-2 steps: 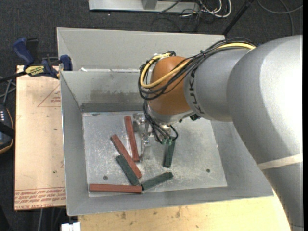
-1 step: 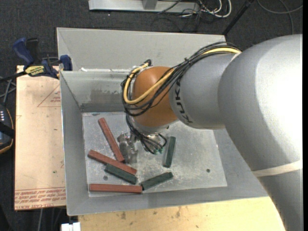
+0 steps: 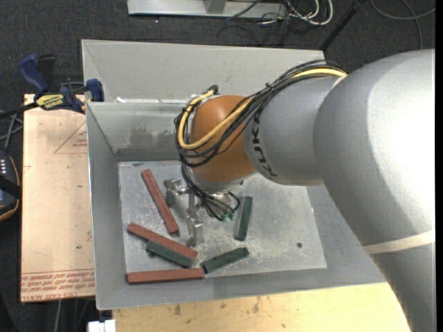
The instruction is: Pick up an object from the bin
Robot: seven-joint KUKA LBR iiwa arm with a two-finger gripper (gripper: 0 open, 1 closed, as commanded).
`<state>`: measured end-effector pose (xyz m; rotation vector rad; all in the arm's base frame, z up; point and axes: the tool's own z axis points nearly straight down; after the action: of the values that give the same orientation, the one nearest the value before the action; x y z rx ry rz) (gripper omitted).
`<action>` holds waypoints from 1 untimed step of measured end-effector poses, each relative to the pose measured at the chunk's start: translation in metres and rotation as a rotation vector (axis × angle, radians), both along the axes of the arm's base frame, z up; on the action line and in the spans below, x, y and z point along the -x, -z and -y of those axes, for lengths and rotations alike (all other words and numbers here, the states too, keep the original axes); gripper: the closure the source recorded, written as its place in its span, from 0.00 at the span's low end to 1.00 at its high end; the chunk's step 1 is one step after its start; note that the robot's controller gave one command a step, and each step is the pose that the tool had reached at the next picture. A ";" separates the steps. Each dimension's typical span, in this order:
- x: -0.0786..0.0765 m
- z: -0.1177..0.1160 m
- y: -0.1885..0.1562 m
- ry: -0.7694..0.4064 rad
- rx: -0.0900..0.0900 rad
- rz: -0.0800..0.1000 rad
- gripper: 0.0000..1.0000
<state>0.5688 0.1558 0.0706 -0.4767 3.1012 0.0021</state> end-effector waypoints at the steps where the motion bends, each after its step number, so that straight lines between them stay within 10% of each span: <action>1: 0.000 0.000 0.000 0.000 0.000 0.000 0.00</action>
Offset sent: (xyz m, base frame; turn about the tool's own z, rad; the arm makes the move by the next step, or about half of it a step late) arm -0.0037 -0.0032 0.0590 0.0020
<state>0.5688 0.1557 0.0706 -0.4767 3.1012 0.0020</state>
